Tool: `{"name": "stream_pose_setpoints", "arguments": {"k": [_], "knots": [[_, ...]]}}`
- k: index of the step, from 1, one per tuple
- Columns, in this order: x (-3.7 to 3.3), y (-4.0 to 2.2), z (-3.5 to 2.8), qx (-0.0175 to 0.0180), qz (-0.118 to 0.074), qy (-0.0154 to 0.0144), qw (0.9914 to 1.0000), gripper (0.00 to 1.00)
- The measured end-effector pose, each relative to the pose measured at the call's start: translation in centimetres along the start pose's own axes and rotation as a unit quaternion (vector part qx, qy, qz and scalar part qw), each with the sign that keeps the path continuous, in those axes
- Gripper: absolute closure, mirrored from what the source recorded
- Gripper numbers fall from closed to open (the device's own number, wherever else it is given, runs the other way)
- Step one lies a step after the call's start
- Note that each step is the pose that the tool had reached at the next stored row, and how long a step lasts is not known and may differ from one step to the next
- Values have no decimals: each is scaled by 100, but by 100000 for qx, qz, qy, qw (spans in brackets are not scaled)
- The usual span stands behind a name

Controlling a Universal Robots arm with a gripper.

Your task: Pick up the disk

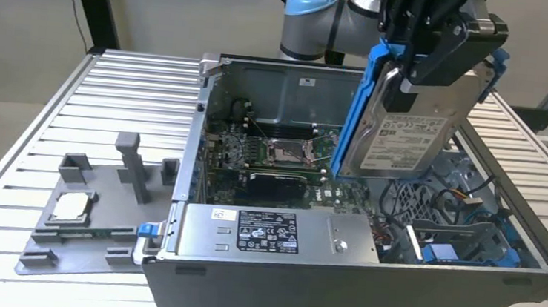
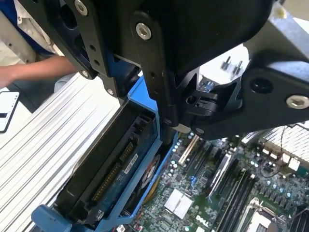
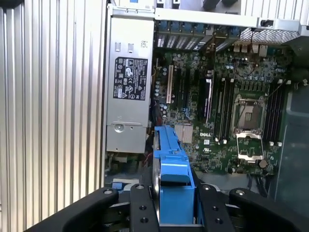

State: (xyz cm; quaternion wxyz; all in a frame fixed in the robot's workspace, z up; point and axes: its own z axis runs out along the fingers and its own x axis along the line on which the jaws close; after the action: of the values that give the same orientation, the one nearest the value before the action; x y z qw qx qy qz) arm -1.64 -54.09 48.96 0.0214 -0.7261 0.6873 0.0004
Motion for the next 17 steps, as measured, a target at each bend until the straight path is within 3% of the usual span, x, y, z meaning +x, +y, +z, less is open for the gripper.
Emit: {"name": "stream_pose_setpoints", "arguments": {"k": [11,17], "knots": [[110,-260,8,4,2,-114,100000,100],[188,-364,9,-2,2,-119,100000,100]]}}
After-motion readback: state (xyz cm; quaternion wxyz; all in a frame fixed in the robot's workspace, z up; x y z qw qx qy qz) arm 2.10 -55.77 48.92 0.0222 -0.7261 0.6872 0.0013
